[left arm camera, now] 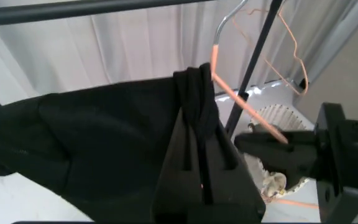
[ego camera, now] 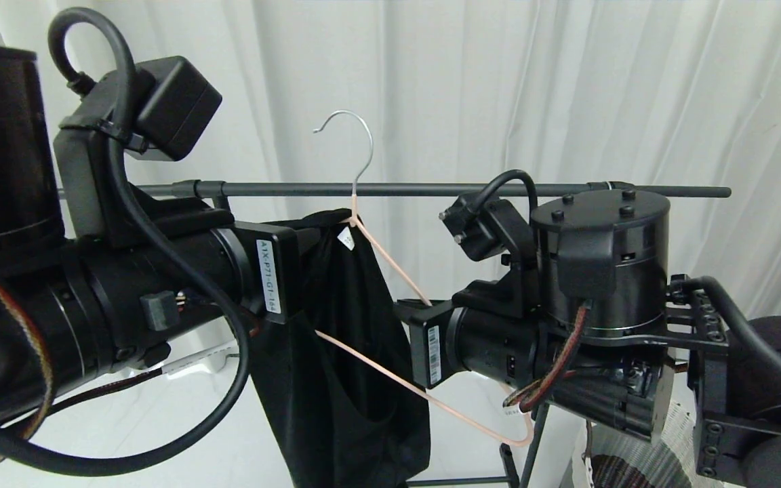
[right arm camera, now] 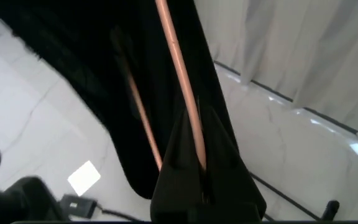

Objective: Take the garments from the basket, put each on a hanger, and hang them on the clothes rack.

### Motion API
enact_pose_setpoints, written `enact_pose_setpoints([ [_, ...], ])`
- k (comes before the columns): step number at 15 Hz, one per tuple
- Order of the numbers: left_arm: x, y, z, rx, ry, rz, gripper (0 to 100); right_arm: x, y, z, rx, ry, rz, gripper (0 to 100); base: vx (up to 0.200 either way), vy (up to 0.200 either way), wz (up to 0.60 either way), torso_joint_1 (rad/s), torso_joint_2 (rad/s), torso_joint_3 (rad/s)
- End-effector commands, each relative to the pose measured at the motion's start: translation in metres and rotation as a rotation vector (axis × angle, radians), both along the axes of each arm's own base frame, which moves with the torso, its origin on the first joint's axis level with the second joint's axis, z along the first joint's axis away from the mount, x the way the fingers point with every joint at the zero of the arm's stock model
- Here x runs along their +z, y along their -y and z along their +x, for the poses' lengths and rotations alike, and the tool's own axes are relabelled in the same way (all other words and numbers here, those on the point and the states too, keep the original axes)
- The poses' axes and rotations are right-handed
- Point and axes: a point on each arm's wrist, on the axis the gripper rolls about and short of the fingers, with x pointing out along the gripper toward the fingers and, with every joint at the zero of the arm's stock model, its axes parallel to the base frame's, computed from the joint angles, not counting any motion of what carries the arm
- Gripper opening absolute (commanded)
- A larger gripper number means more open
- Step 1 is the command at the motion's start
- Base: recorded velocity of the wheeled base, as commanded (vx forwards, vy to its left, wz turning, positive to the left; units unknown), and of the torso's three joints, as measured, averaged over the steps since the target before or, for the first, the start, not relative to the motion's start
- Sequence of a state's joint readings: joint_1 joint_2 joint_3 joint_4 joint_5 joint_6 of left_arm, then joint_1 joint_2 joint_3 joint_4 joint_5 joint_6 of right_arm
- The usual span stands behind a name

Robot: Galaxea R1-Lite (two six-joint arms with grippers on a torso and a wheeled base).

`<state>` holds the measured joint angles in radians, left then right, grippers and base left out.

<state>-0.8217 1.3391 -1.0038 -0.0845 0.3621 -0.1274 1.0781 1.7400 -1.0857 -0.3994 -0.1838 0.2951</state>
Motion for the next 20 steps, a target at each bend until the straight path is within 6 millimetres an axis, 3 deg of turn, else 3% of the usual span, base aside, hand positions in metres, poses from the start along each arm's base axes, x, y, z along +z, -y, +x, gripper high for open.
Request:
enact_pose_setpoints([
  [1, 0.001, -0.002, 0.001, 0.010, 0.011, -0.011, 0, 0.000, 0.000, 0.000, -0.013, 0.009, 0.009, 0, 0.000, 0.000, 0.00, 0.000, 0.00, 0.000],
  [2, 0.002, -0.003, 0.002, 0.016, 0.016, -0.016, 100, 0.001, 0.000, 0.000, -0.018, 0.013, 0.014, 0, 0.000, 0.000, 0.00, 0.000, 0.00, 0.000],
  [6, 0.008, -0.014, 0.002, 0.048, 0.046, -0.025, 100, -0.002, 0.004, -0.002, -0.013, 0.076, 0.030, 0, 0.000, 0.000, 0.00, 0.000, 0.00, 0.000],
  [11, 0.006, -0.040, -0.016, 0.071, 0.083, -0.008, 100, -0.008, 0.015, -0.006, -0.057, 0.165, 0.046, 0, 0.000, 0.000, 0.00, 0.000, 0.00, 0.000],
  [20, -0.005, -0.037, -0.020, -0.051, 0.132, 0.132, 100, -0.010, 0.015, -0.005, -0.084, 0.189, 0.062, 0, 0.000, 0.000, 0.00, 0.000, 0.00, 0.000],
])
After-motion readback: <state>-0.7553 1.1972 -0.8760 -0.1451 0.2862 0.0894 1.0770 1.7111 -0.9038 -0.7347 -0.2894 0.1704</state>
